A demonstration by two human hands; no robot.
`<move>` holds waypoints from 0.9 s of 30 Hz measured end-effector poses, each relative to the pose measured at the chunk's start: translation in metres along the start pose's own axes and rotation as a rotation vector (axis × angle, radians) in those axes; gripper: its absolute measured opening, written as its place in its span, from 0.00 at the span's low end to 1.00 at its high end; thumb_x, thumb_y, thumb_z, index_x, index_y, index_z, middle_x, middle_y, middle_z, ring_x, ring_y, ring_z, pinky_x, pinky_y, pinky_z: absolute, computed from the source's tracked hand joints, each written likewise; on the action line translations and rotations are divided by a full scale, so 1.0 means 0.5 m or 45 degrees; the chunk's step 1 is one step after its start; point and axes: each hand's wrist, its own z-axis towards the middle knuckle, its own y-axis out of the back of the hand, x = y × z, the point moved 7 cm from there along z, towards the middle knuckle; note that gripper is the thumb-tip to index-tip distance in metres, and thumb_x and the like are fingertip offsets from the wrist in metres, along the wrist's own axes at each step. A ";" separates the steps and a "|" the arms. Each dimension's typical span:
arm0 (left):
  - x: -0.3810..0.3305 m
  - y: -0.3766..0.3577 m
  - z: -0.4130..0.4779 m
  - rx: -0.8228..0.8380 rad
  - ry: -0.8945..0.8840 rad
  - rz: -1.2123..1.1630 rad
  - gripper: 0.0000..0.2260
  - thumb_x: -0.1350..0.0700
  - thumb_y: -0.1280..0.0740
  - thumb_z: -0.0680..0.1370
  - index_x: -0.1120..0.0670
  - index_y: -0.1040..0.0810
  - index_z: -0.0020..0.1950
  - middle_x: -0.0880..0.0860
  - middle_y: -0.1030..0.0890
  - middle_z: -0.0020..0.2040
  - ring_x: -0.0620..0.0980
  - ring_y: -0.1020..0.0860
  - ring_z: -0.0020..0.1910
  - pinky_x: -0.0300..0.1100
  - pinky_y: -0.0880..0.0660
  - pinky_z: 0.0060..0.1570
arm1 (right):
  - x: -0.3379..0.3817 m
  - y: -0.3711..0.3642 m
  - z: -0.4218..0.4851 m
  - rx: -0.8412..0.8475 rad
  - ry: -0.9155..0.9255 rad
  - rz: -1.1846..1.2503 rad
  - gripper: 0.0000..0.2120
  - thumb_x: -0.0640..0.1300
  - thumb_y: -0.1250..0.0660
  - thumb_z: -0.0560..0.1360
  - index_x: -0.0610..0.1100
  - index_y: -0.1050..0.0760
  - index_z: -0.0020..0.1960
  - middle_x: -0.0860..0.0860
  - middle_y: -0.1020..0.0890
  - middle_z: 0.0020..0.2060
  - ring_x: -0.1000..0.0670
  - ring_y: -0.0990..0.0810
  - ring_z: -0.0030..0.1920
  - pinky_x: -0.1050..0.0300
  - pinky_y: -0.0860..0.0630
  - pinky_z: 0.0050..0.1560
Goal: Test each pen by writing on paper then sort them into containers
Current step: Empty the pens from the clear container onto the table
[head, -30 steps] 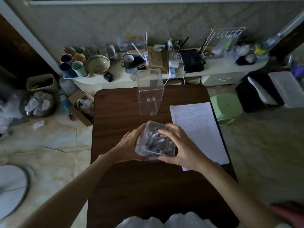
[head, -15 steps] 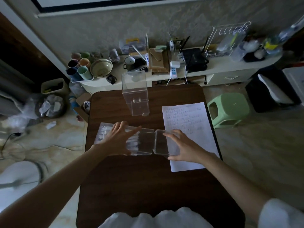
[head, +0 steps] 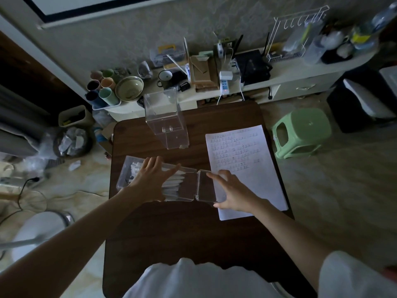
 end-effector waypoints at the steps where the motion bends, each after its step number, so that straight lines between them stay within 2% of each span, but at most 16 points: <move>1: -0.001 0.002 -0.001 0.023 0.006 0.024 0.47 0.36 0.32 0.69 0.43 0.59 0.76 0.60 0.42 0.68 0.56 0.40 0.66 0.50 0.45 0.69 | -0.001 -0.002 0.000 0.003 -0.005 0.002 0.46 0.53 0.25 0.67 0.60 0.52 0.75 0.48 0.42 0.71 0.47 0.32 0.64 0.54 0.21 0.53; 8: 0.011 0.012 -0.004 0.038 -0.005 0.056 0.48 0.35 0.31 0.68 0.44 0.58 0.76 0.60 0.40 0.68 0.56 0.39 0.66 0.50 0.44 0.69 | 0.009 -0.009 0.003 -0.007 -0.013 0.065 0.46 0.53 0.25 0.67 0.59 0.50 0.75 0.47 0.41 0.69 0.46 0.32 0.64 0.53 0.23 0.55; 10: 0.016 0.028 -0.010 -0.003 -0.021 0.044 0.49 0.34 0.28 0.63 0.46 0.49 0.77 0.61 0.34 0.64 0.57 0.33 0.62 0.52 0.37 0.66 | 0.015 -0.009 0.004 -0.010 -0.009 0.099 0.46 0.53 0.25 0.67 0.60 0.51 0.75 0.47 0.41 0.69 0.46 0.33 0.64 0.53 0.24 0.56; 13: 0.030 0.041 -0.020 -0.143 -0.036 0.049 0.48 0.28 0.28 0.53 0.50 0.28 0.68 0.61 0.24 0.47 0.58 0.24 0.44 0.53 0.24 0.48 | 0.023 -0.005 0.008 -0.021 -0.011 0.120 0.46 0.52 0.25 0.67 0.62 0.52 0.74 0.47 0.41 0.69 0.47 0.32 0.63 0.52 0.24 0.57; 14: 0.033 0.043 -0.022 -0.200 -0.049 0.048 0.48 0.27 0.29 0.51 0.51 0.25 0.66 0.61 0.24 0.44 0.58 0.23 0.41 0.53 0.23 0.44 | 0.026 -0.005 0.008 -0.022 -0.012 0.131 0.46 0.52 0.25 0.67 0.62 0.52 0.74 0.47 0.41 0.69 0.46 0.32 0.63 0.51 0.24 0.58; 16: 0.035 0.044 -0.024 -0.230 -0.058 0.064 0.49 0.28 0.27 0.49 0.51 0.24 0.64 0.61 0.24 0.43 0.59 0.23 0.40 0.54 0.22 0.42 | 0.030 -0.003 0.009 -0.026 -0.008 0.159 0.47 0.52 0.25 0.67 0.61 0.51 0.75 0.47 0.41 0.69 0.46 0.33 0.64 0.49 0.25 0.59; 22: 0.053 0.078 -0.047 -0.290 -0.051 0.029 0.51 0.31 0.24 0.48 0.51 0.26 0.67 0.64 0.24 0.47 0.62 0.23 0.44 0.56 0.23 0.45 | 0.059 0.017 0.001 -0.087 0.025 0.249 0.47 0.52 0.25 0.67 0.63 0.53 0.74 0.49 0.43 0.71 0.49 0.35 0.68 0.51 0.26 0.61; 23: 0.053 0.089 -0.050 -0.263 -0.048 0.023 0.51 0.32 0.24 0.51 0.50 0.31 0.70 0.65 0.26 0.52 0.63 0.25 0.50 0.57 0.26 0.51 | 0.065 0.019 0.001 -0.088 0.026 0.257 0.47 0.52 0.25 0.67 0.62 0.52 0.74 0.49 0.44 0.72 0.49 0.36 0.69 0.50 0.26 0.62; 25: 0.059 0.095 -0.055 -0.130 -0.015 0.060 0.50 0.33 0.27 0.61 0.45 0.48 0.76 0.63 0.35 0.64 0.60 0.35 0.63 0.55 0.38 0.65 | 0.077 0.023 0.002 -0.093 0.031 0.254 0.46 0.52 0.25 0.67 0.60 0.51 0.74 0.49 0.44 0.71 0.49 0.36 0.69 0.50 0.26 0.63; 27: 0.069 0.096 -0.061 -0.016 0.006 0.135 0.49 0.33 0.31 0.66 0.43 0.59 0.76 0.61 0.42 0.69 0.57 0.42 0.67 0.52 0.47 0.69 | 0.090 0.028 0.002 -0.084 0.020 0.257 0.46 0.52 0.25 0.68 0.60 0.51 0.74 0.49 0.44 0.71 0.48 0.35 0.68 0.52 0.27 0.62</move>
